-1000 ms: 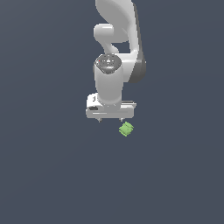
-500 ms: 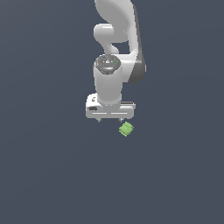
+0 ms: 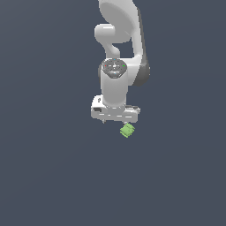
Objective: Pick up the object and move it to a goal position.
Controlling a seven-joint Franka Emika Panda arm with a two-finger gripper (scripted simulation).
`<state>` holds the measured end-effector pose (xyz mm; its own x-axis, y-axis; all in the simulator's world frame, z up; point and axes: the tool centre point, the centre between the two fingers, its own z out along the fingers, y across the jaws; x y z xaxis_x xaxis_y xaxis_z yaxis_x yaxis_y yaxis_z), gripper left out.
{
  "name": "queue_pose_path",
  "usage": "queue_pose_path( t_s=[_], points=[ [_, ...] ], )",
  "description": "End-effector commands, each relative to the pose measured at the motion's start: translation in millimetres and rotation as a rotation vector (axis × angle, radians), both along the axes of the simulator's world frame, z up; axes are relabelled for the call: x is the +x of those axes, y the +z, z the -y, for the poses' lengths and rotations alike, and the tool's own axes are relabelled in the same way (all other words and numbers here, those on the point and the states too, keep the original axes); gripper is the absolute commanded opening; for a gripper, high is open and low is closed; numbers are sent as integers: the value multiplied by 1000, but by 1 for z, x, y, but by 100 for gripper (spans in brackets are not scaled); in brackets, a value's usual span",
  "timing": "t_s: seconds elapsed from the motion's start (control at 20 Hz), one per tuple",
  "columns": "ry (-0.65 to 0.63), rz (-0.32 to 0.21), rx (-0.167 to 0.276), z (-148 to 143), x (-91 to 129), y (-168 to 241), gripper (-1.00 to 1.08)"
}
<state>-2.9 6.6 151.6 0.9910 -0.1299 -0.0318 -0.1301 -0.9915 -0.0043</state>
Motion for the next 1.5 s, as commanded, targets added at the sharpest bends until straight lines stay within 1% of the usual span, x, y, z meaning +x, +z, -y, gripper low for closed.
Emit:
queue_pose_path(
  t_s=[0.0,0.95,1.2,1.45],
  points=[
    [-45,2,-2,-6,-1,-5,100],
    [-452,19,-14,-57,-16,-45,100],
    [-532,23,-16,-67,-20,-52,100],
    [-585,26,-17,-73,-22,-57,100]
  ],
)
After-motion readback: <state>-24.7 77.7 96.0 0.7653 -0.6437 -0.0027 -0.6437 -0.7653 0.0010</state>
